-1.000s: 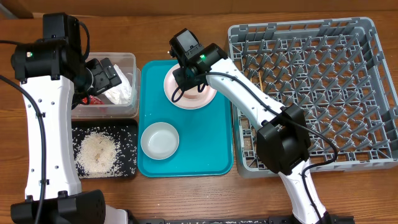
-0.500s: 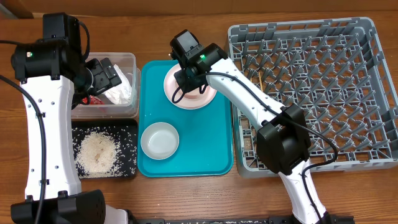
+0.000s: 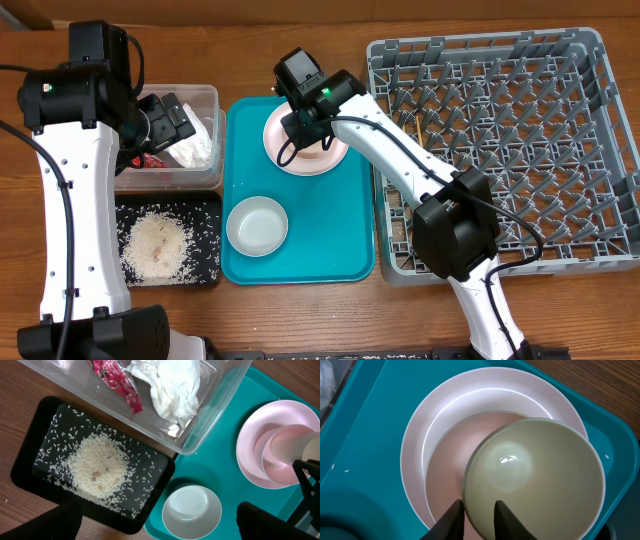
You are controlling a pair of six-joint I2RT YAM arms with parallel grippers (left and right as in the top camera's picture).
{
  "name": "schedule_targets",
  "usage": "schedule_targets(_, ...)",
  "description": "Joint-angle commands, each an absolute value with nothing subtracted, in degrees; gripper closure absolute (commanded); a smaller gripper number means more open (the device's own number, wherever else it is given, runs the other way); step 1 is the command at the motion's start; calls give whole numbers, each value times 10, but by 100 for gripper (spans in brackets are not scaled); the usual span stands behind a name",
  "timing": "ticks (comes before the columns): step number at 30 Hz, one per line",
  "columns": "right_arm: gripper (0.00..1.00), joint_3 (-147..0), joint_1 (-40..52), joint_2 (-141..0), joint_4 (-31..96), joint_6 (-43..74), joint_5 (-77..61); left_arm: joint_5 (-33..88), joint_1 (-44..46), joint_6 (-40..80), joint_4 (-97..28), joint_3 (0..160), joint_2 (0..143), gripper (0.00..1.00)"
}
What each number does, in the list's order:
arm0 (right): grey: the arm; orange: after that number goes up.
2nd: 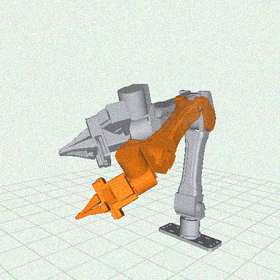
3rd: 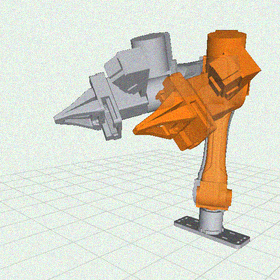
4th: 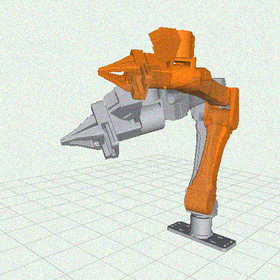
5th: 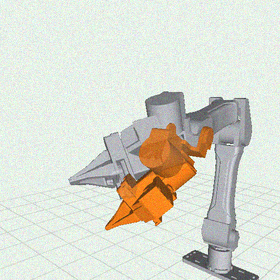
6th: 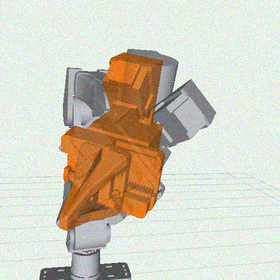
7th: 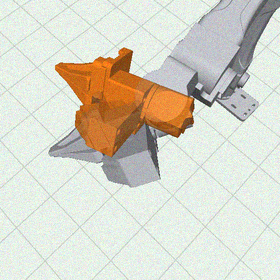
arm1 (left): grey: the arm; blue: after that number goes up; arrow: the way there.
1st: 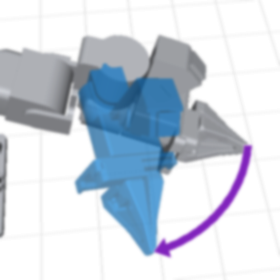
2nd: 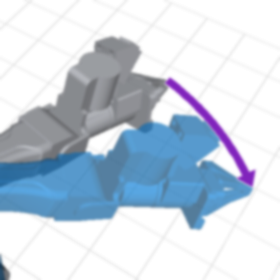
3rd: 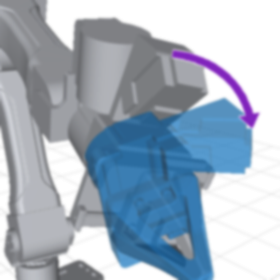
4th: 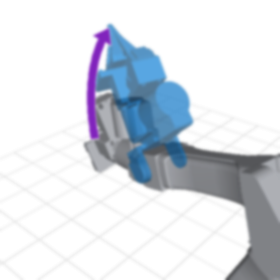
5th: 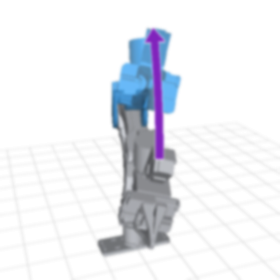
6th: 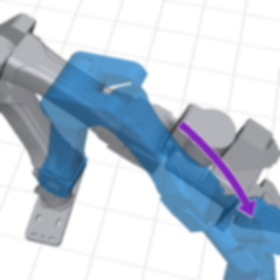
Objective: Sort waste into correct bins and load items into the dishwasher
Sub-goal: 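Reach the right gripper to the white cup on the pink plates and grasp, then carry the white cup right into the back of the dish rack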
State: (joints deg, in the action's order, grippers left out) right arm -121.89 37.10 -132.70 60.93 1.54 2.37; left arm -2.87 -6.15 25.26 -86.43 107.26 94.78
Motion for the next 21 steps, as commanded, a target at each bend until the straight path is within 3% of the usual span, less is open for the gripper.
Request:
schedule_targets(1, 79, -1200, 366, -1327, 606, 10, 34, -34, -63, 244, -865, 1074, 949, 0)
schedule_targets(19, 85, -1194, 365, -1327, 609, 10, 34, -34, -63, 244, -865, 1074, 949, 0)
schedule_targets(21, 93, -1199, 366, -1326, 609, 15, 34, -34, -63, 244, -865, 1074, 949, 0)
